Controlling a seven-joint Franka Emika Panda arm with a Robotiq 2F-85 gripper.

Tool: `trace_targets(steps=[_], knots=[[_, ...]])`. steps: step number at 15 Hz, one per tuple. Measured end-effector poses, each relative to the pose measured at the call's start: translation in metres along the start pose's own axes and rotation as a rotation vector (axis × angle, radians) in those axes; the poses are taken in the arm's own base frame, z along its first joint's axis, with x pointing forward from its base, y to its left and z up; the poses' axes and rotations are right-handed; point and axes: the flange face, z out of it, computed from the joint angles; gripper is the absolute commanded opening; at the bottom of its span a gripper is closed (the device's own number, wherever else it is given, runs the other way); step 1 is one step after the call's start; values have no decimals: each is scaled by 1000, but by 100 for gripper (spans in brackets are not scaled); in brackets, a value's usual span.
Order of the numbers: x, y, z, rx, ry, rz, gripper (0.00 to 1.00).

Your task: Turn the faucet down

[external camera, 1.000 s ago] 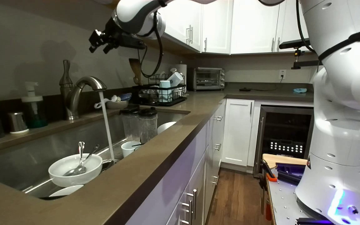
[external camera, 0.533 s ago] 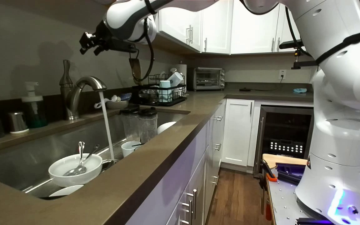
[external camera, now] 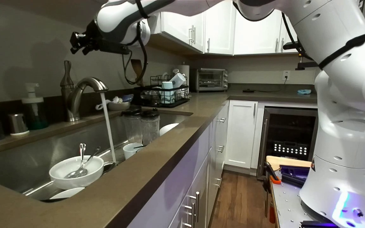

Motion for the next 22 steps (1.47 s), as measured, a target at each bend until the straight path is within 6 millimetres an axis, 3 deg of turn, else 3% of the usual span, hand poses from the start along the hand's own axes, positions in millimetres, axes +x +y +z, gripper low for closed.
trace_targets(steps=[1, 2, 7, 11, 15, 22], knots=[[0, -2, 3, 3, 2, -1, 41], [0, -4, 5, 6, 5, -1, 28], [5, -11, 20, 17, 30, -1, 23], [18, 0, 30, 17, 57, 18, 17], [25, 15, 42, 17, 46, 40, 0], [26, 9, 57, 56, 8, 51, 6]])
